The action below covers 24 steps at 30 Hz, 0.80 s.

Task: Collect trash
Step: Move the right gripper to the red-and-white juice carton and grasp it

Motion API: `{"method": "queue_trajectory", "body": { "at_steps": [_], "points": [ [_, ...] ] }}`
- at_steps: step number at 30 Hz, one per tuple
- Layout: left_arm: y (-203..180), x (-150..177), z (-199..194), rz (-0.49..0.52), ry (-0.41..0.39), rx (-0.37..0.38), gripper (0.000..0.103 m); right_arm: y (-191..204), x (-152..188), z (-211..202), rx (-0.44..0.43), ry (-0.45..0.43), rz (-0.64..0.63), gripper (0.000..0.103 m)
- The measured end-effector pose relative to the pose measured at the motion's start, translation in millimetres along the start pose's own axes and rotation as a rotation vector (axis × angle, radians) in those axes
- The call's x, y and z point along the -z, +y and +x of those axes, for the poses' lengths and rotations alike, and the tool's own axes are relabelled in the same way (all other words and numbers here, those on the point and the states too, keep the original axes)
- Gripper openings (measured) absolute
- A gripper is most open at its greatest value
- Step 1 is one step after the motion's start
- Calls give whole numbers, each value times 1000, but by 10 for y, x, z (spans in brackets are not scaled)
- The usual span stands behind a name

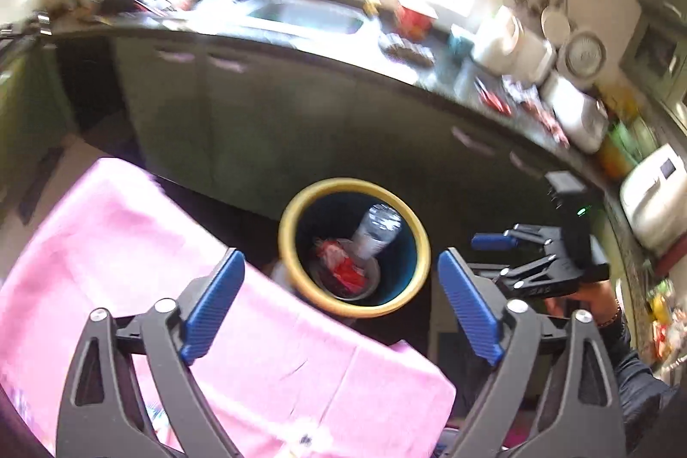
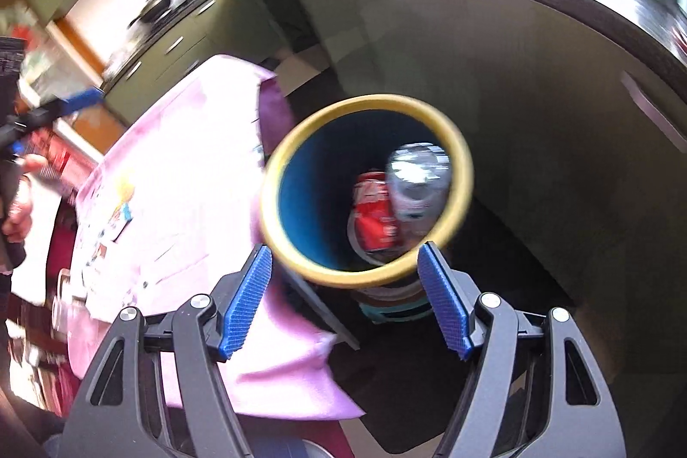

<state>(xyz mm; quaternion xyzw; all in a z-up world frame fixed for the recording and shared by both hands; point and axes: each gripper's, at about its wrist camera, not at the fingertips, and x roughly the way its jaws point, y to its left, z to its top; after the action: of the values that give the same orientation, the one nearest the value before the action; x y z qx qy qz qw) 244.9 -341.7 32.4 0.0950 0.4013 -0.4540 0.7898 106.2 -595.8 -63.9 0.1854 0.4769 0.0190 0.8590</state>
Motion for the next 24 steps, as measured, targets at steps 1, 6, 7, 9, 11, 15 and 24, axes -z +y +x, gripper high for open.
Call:
{"method": "queue_trajectory", "body": {
  "at_steps": [1,6,7,9,11,15,24],
  "points": [
    [28,93,-235,-12,-42,-24,89,117,-16,35,-9,12,-28,72],
    [195,620,-1173,-88,-176,-162,93,935,-64,305,-82,98,-204,73],
    [241,735,-1321,-113,-195,-173,93,1157,-65,384,-99,123,-254,73],
    [327,984,-1589,-162,-221,-203,93,1527,-27,486,-135,162,-342,73],
    [401,1231,-1817,-202,-242,-235,93,1945,12,584,-196,205,-439,73],
    [525,1712,-2161,-261,-274,-320,94,2642,108,729,-263,245,-621,80],
    [713,2302,-2454,-332,-274,-368,94,3329,207,1232,-194,402,-589,79]
  ]
}}
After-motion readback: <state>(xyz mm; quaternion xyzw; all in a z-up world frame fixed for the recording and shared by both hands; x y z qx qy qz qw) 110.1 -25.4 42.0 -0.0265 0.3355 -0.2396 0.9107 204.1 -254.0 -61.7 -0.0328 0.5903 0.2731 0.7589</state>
